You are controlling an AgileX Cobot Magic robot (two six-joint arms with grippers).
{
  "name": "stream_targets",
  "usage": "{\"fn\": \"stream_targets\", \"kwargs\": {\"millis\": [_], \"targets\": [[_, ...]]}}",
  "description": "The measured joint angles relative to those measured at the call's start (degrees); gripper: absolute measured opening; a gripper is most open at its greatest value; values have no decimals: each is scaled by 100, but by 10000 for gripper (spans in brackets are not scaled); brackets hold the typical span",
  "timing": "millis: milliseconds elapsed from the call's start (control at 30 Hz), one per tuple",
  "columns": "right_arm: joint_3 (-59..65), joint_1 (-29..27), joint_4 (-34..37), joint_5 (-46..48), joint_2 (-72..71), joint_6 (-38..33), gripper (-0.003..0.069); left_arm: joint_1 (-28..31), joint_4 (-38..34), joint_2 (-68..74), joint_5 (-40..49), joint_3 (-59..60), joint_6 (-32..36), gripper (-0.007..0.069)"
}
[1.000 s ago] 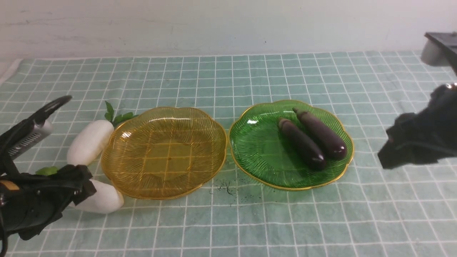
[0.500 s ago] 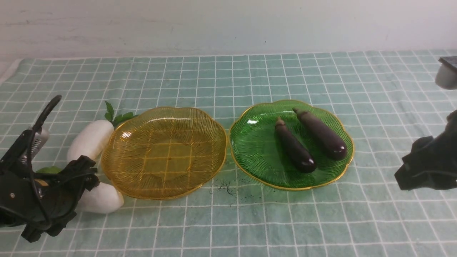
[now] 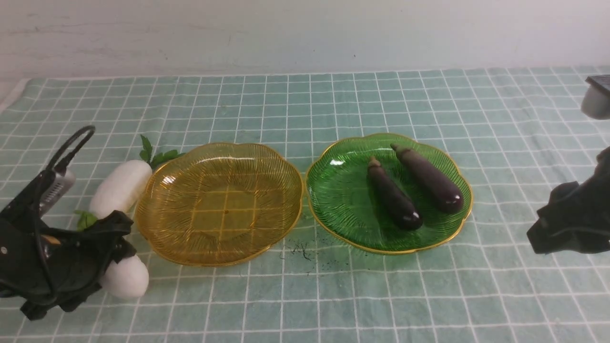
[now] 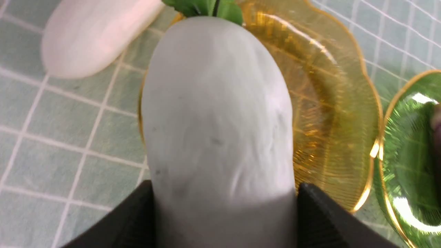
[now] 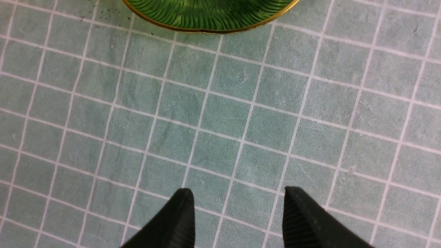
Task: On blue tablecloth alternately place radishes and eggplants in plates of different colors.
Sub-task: 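Pick up the white radish and place it in the left plate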
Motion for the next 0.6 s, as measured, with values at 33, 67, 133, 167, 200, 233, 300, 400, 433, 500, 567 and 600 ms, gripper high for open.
{"fn": "stream_targets", "kwargs": {"millis": [33,67,133,167,200,233,300,400,433,500,567,600], "targets": [[0,0,0,0,0,0,327,-72,1,106,200,-259,117,444],[0,0,0,0,0,0,327,-126,1,200,267,-398,158,444],[0,0,11,0,0,0,327,-314,1,542,487,-766,328,444],[0,0,17,0,0,0,327,-435,1,765,551,-938,405,444],[0,0,21,0,0,0,327,-560,1,998,585,-1099,477,444],[0,0,23,0,0,0,327,-638,1,1194,601,-1219,538,444],[0,0,28,0,0,0,327,-862,1,1650,602,-1425,697,444],[0,0,28,0,0,0,327,-1139,1,2255,607,-1791,971,444],[0,0,28,0,0,0,327,-1220,1,2445,607,-1922,1051,444],[0,0,28,0,0,0,327,-1357,1,2757,607,-2095,1164,444],[0,0,28,0,0,0,327,-1452,1,3093,640,-2281,1222,451],[0,0,28,0,0,0,327,-1475,1,3187,667,-2369,1240,458]]}}
